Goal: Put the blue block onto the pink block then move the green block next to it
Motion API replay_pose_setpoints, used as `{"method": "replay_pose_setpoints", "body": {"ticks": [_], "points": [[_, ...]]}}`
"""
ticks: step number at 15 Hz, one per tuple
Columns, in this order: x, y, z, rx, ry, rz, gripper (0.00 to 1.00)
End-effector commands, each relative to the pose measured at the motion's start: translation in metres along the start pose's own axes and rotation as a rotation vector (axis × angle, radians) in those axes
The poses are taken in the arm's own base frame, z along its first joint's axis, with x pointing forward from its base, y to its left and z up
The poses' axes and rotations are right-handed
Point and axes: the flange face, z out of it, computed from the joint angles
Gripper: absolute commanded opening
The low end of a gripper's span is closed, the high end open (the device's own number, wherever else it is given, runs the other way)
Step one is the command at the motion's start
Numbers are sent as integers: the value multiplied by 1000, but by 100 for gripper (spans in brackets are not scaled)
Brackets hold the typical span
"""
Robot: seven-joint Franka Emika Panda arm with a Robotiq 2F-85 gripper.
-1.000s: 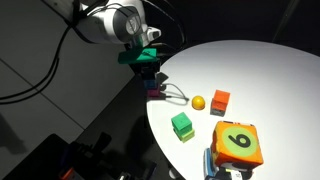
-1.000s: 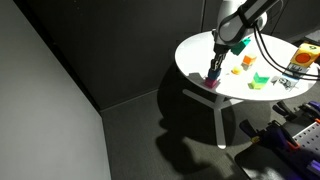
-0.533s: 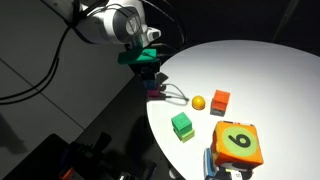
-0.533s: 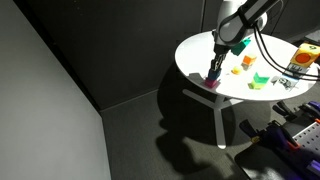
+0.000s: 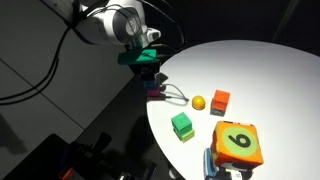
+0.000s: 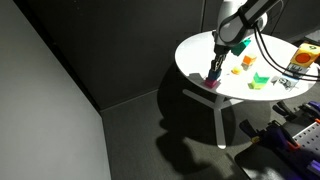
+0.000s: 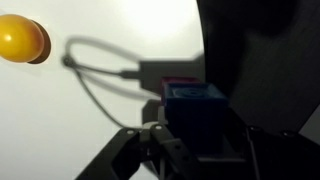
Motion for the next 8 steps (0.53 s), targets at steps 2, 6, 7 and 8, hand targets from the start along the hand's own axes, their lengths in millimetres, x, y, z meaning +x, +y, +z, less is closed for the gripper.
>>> {"method": "replay_pose_setpoints", "body": {"ticks": [2,6,7,8], "points": [[-2,-3,-4,-6,-2,11,31],[-2,-3,-4,-3,-4,15,31],[-2,-3,-4,-2,-5,16,31],[-2,-3,-4,-1,-7,18,31]]}}
